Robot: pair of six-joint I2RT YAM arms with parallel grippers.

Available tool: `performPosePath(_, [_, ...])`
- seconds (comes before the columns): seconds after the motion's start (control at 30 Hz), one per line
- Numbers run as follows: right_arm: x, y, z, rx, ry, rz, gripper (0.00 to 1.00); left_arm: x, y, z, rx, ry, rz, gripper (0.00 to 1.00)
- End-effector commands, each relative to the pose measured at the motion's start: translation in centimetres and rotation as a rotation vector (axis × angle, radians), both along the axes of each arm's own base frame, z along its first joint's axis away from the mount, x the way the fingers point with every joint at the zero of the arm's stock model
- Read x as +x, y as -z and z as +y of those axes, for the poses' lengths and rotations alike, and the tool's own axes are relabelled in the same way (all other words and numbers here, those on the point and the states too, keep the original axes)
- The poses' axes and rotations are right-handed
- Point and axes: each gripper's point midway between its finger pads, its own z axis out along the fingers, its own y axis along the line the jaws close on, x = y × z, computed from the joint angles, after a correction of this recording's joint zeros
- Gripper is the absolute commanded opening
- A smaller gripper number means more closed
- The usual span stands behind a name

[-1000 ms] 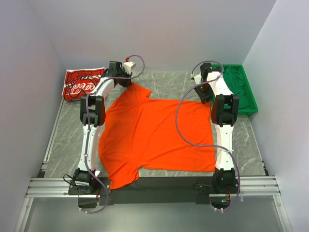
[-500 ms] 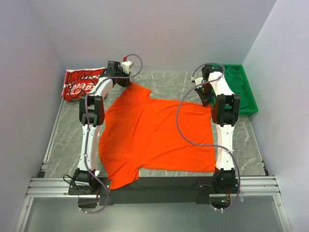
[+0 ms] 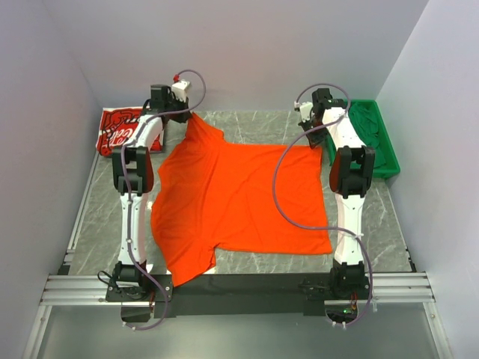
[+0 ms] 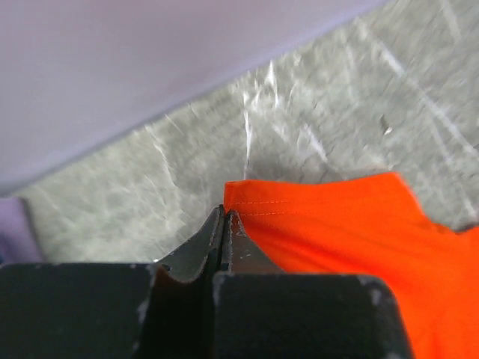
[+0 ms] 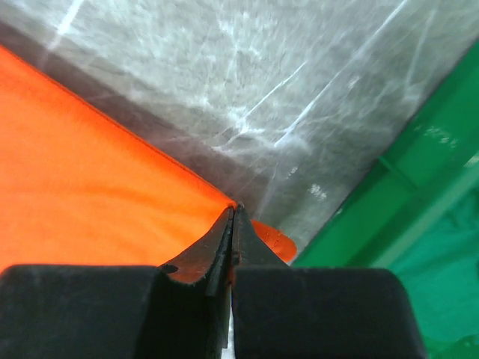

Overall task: Fold and stack the t-shirts
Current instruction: Fold the tshirt

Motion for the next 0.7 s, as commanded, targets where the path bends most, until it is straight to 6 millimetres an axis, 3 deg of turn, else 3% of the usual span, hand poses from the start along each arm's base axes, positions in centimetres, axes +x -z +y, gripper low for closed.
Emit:
performPosePath(0.0, [1.5, -5.6, -0.1, -0.021, -0.012, -0.160, 0.00, 0.5, -11.5, -0.2, -0.030, 0.038, -0.238, 0.00])
performPosePath(0.03, [1.3, -5.6, -0.1, -0.018, -0.019, -0.156, 0.00, -0.1, -10.9, -0.3, -0.028, 0.050, -0.223, 0.00])
performPosePath(0.17, [0.4, -6.4, 0.3, -0.009, -0.058, -0.154, 0.00, -2.5, -12.7, -1.0, -0.035, 0.109, -0.242, 0.00])
performPosePath(0.37, [-2.0, -7.2, 0.7, 0.007, -0.106, -0.131, 0.00, -8.0, -14.9, -1.3, -0.010, 0.205, -0.229, 0.00])
performPosePath(0.53, [-4.5, -7.3, 0.6, 0.006, -0.145, -0.105, 0.00, -14.3, -15.2, -1.2, 0.029, 0.279, -0.175, 0.00])
performPosePath(0.57, [-5.1, -7.7, 0.7, 0.010, -0.163, -0.104, 0.00, -15.6, -16.4, -1.2, 0.036, 0.286, -0.193, 0.00])
performPosePath(0.63, [-6.4, -7.1, 0.8, 0.016, -0.191, -0.067, 0.00, -18.4, -14.3, -1.1, 0.054, 0.320, -0.124, 0.00])
performPosePath(0.67, [-6.9, -7.3, 0.8, 0.017, -0.199, -0.065, 0.00, -19.8, -15.2, -1.0, 0.068, 0.333, -0.141, 0.00])
